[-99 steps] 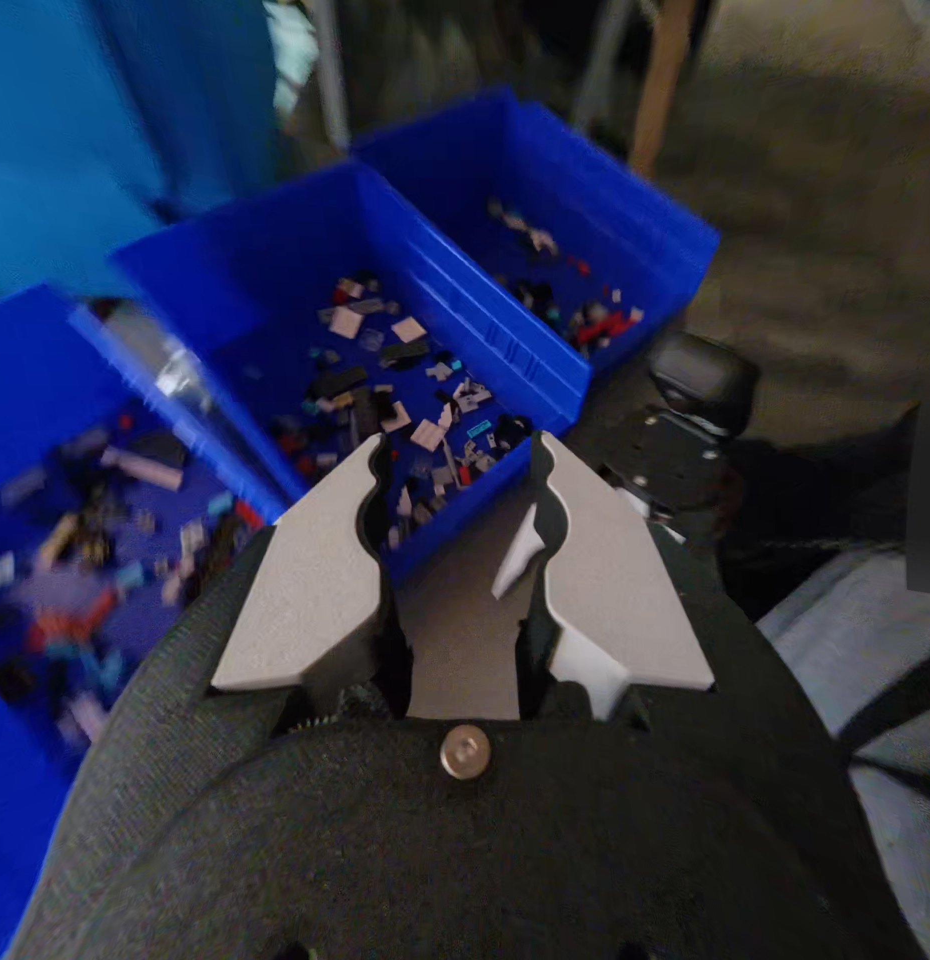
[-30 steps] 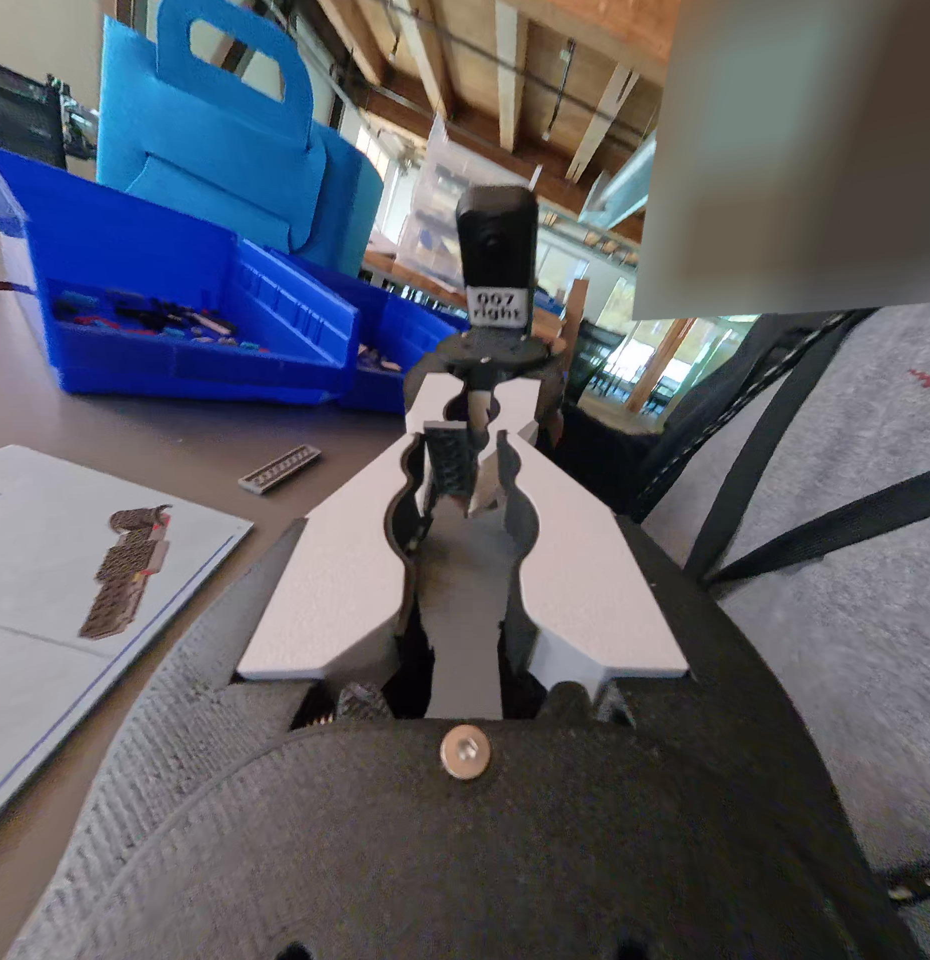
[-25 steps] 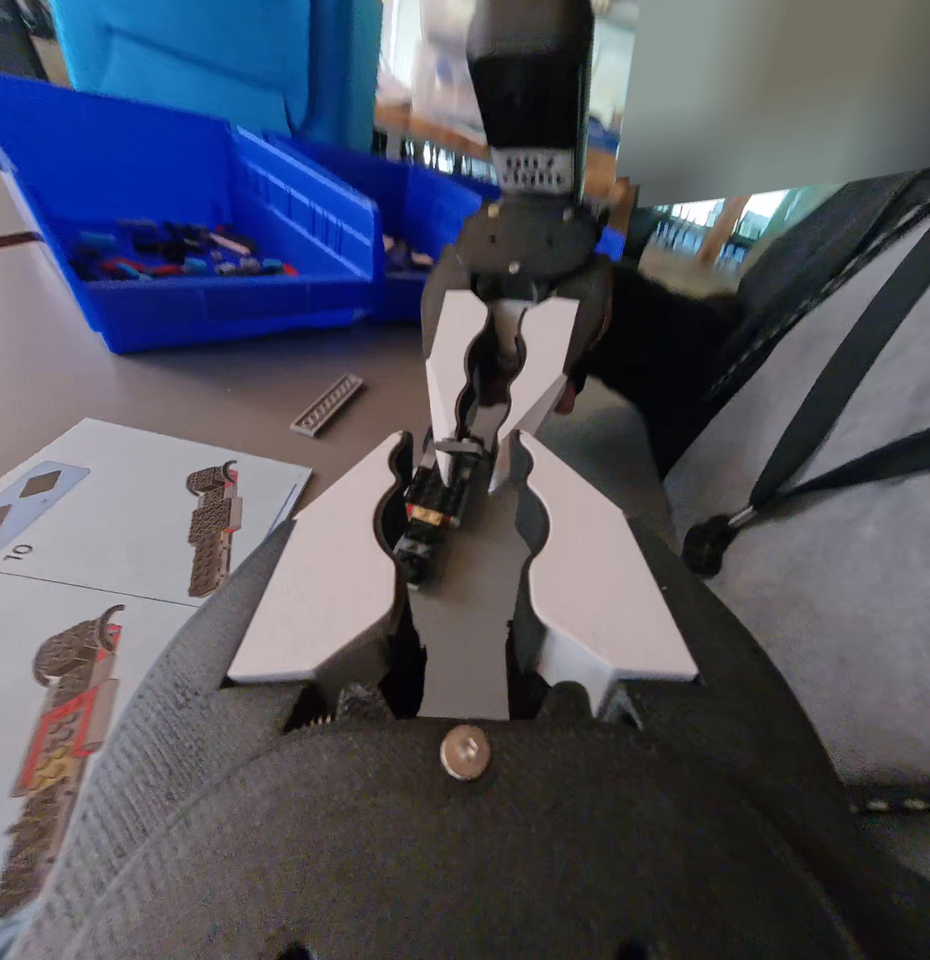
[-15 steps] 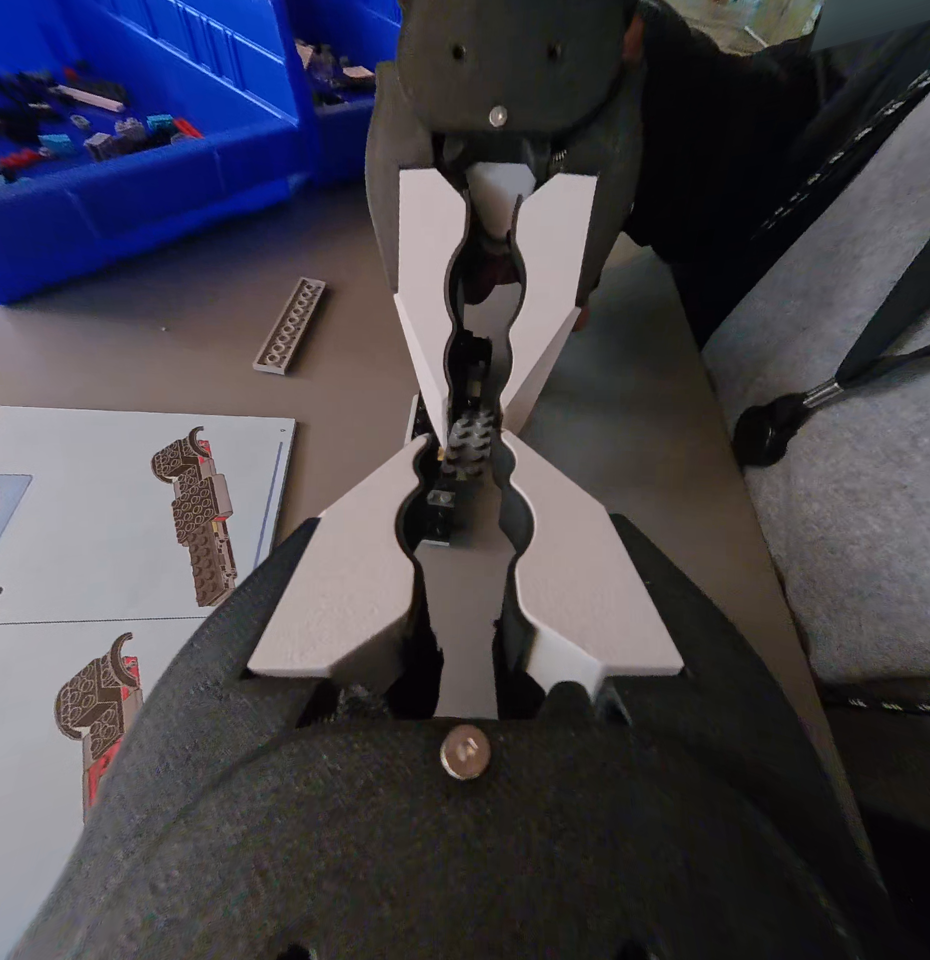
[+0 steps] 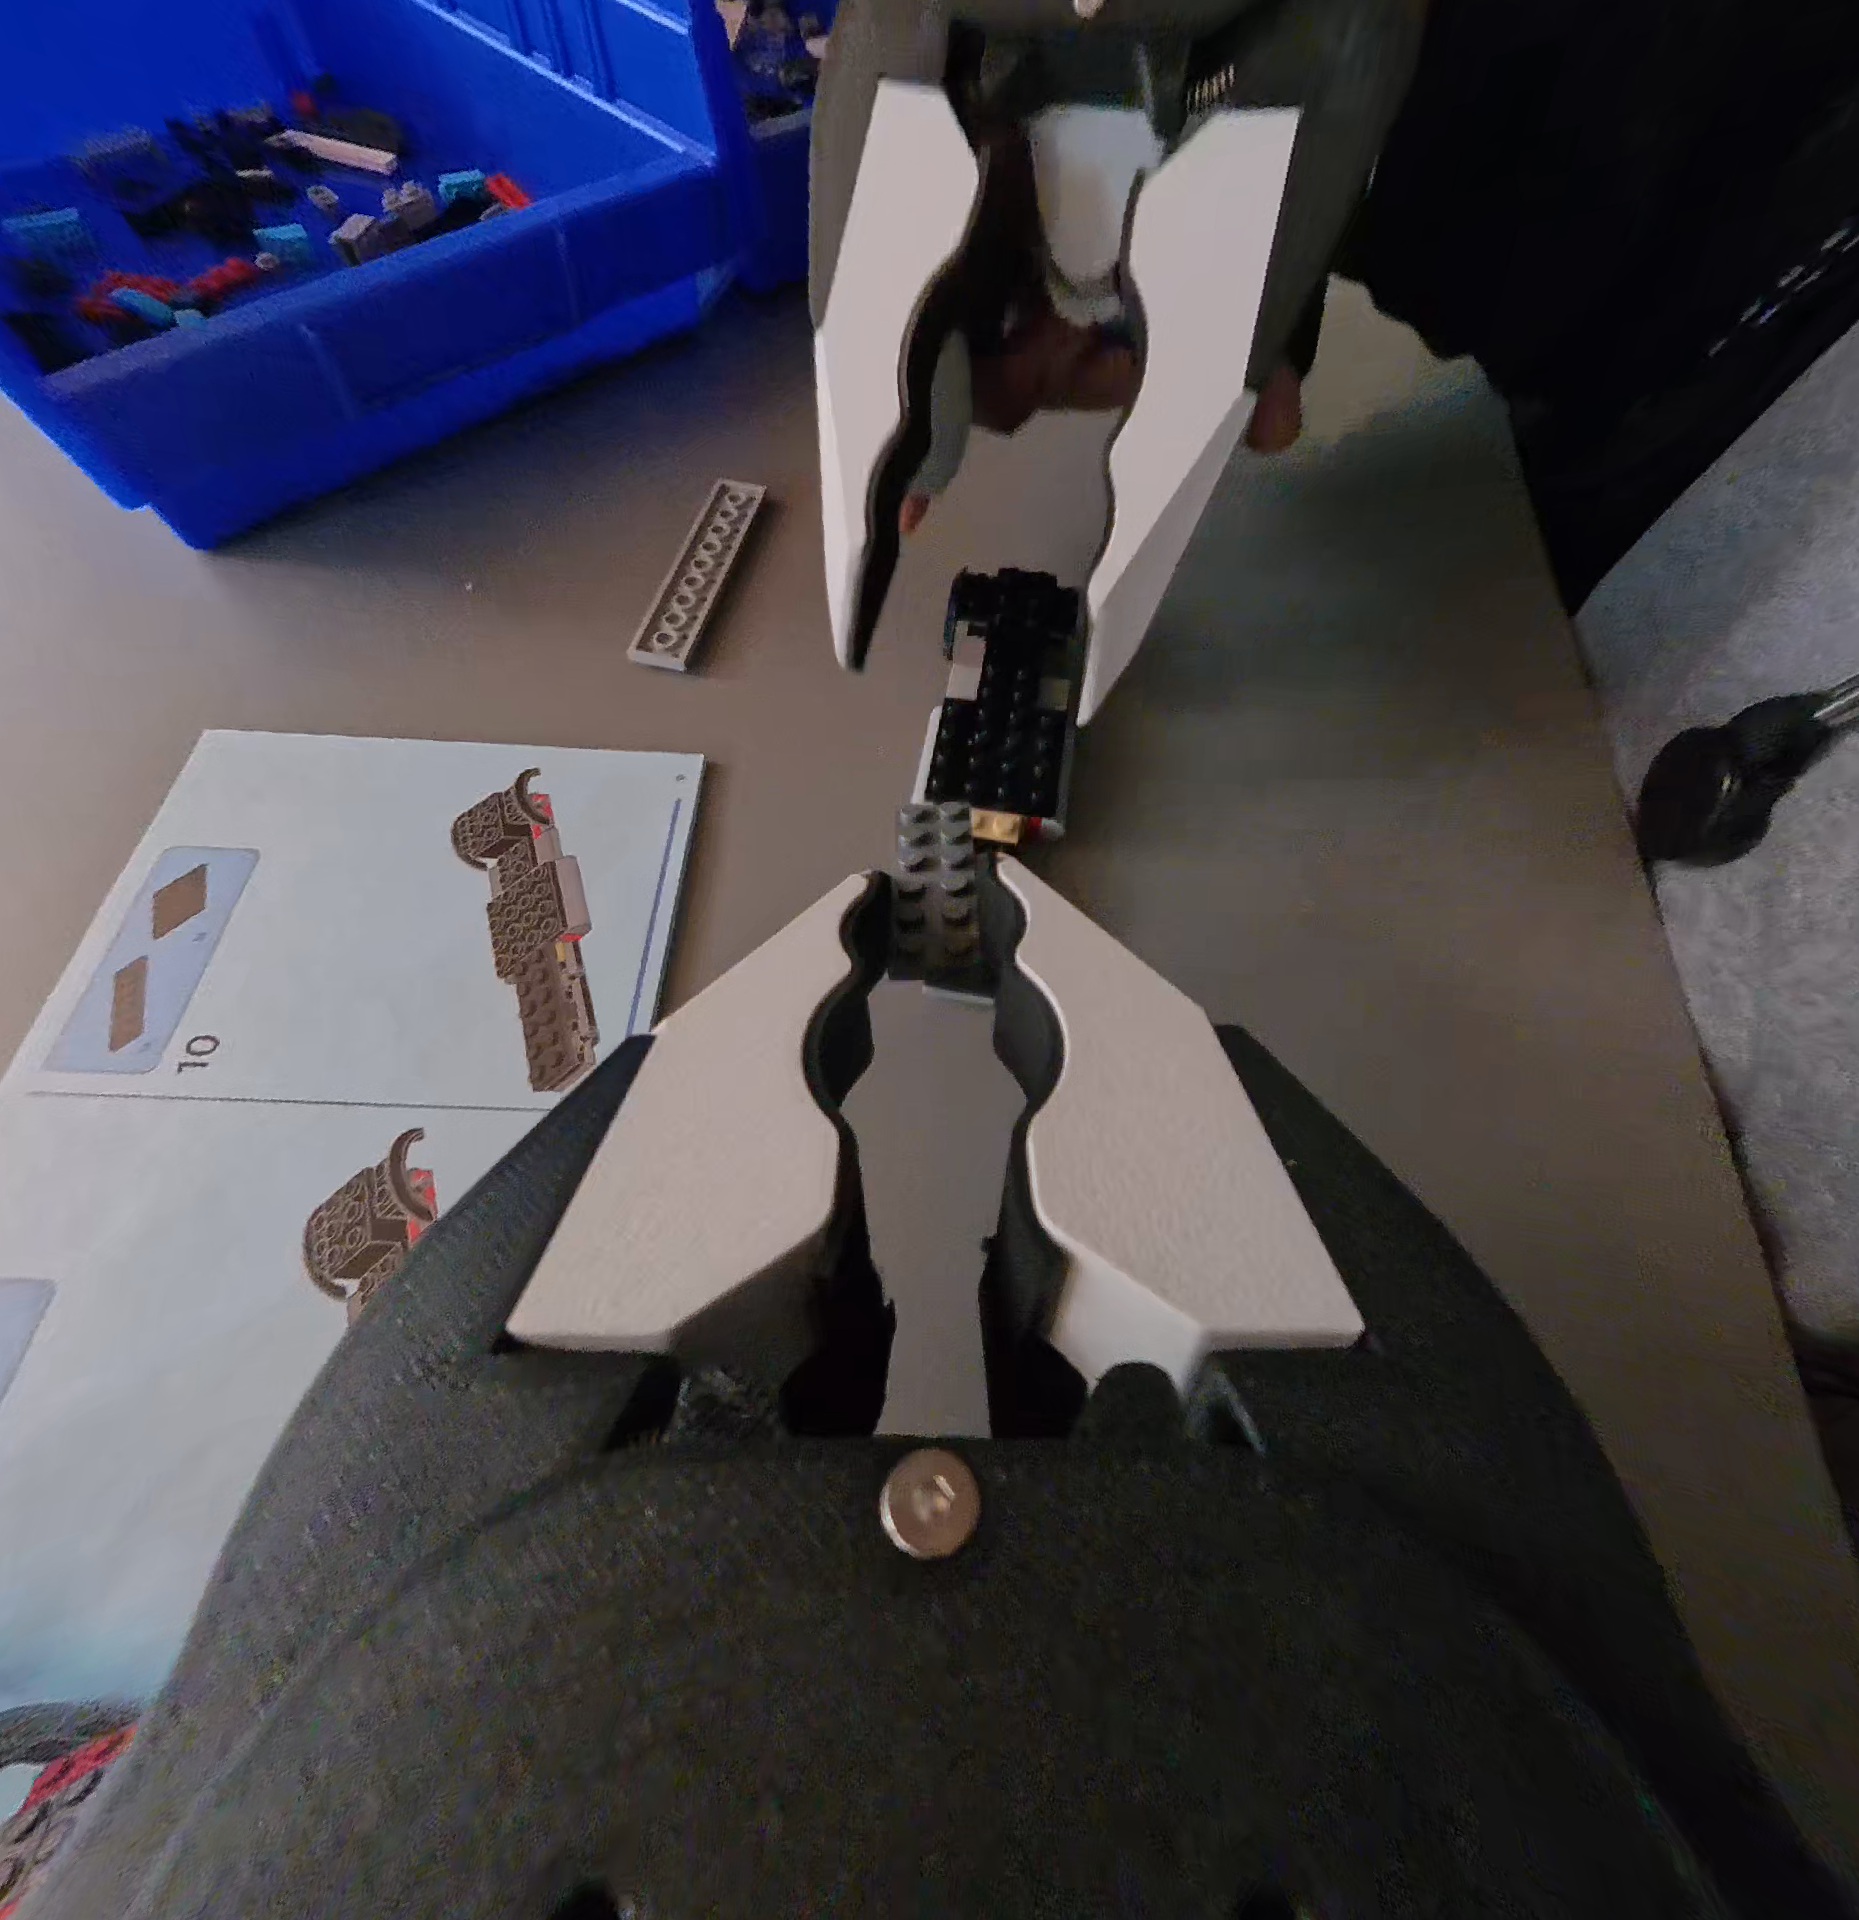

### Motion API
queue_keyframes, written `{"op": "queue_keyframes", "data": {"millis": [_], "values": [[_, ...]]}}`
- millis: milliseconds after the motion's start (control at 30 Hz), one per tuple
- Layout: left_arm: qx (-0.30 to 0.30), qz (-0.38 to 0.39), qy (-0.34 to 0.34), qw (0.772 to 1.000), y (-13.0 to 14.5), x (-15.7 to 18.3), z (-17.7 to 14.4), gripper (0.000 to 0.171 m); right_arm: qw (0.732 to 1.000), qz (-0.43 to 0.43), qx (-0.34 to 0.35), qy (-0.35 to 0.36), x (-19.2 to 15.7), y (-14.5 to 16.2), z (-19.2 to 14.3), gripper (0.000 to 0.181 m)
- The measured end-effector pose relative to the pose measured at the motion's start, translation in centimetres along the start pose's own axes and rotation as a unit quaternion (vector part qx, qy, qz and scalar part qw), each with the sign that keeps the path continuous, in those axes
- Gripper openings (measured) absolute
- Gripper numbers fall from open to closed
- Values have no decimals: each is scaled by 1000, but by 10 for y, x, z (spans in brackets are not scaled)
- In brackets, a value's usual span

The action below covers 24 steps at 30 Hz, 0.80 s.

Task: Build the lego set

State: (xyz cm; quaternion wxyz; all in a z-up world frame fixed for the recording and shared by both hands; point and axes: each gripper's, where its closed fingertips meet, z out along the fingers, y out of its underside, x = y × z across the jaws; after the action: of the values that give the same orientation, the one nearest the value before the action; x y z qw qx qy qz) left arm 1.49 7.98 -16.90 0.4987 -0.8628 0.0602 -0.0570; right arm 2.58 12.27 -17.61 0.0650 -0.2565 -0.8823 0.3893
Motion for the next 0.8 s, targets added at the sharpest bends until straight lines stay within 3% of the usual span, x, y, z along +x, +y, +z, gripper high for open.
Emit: {"op": "queue_keyframes", "data": {"millis": [167,433,633,800], "values": [[-27,22,5,999,8,2,5,16,999,-20,-26,10,4,14,-1,65],[-45,41,27,998,8,12,17,17,996,-57,-61,-19,-3,24,18,64],[-79,38,34,996,16,12,22,16,996,-65,-50,-31,-5,22,20,44],[-69,42,33,996,12,10,22,16,997,-63,-42,-35,-5,22,20,44]]}}
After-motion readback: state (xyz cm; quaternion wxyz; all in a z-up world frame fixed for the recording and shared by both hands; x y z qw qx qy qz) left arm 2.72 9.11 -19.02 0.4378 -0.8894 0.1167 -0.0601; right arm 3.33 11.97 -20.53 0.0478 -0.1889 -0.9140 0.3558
